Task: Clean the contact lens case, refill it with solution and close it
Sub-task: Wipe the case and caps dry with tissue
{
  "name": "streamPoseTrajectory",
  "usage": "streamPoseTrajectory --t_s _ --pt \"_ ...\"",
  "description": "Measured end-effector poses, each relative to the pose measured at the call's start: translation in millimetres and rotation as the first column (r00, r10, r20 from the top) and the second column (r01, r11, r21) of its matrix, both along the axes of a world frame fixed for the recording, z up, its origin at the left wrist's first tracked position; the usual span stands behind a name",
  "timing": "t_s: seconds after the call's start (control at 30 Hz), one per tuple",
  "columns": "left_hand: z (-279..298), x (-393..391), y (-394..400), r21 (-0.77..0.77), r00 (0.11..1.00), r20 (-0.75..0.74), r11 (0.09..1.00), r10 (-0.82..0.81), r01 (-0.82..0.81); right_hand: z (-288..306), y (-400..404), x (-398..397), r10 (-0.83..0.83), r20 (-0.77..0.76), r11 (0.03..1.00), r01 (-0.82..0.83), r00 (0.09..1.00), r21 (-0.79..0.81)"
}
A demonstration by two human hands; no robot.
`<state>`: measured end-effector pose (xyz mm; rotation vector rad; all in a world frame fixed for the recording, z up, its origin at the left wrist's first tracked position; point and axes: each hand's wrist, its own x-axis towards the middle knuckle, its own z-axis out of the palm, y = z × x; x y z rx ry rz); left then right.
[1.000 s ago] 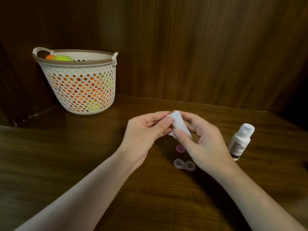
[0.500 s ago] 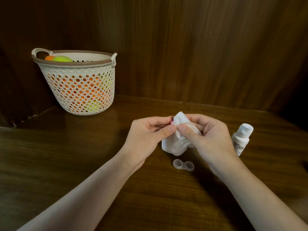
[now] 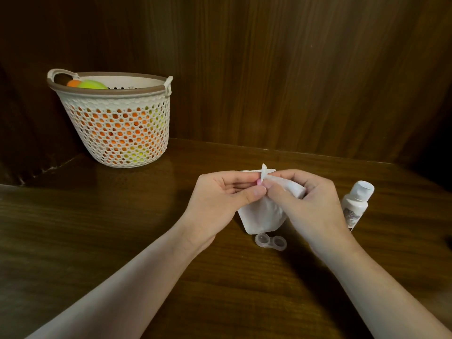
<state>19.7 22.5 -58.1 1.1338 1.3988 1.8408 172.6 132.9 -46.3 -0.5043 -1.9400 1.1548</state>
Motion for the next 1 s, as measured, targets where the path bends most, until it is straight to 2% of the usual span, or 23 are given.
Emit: streamPoseTrajectory --t_s 0.17,0.3,0.47,0.6,0.77,1.0 --pt "-1 -4 1 -0.016 0.996 0.092 1.000 0.001 0.000 3 -1 0 0.129 0.039 0.991 -0.128 0.991 -0.031" --pt "-2 -4 1 -0.043 0.998 0.060 0.999 0.033 -0.030 4 -3 0 0.162 0.036 0.983 -0.158 0.986 -0.090" --pt "-3 -2 1 -0.055 1.000 0.018 0.998 0.022 -0.021 5 2 0 0.066 0.078 0.998 -0.067 0.995 0.015" --pt "-2 -2 0 -0.062 0.998 0.066 0.998 -0.004 0.008 5 2 0 0.093 0.063 0.995 -0.095 0.994 0.036" --pt "-3 -1 -1 -0.084 0.996 0.094 0.996 0.011 -0.003 0 8 -1 -0.029 0.232 0.988 -0.008 0.972 0.155" --pt "-3 2 1 -0.102 0.998 0.062 0.994 -0.029 0.035 -7 14 -4 -0.135 0.221 0.983 0.102 0.966 0.156"
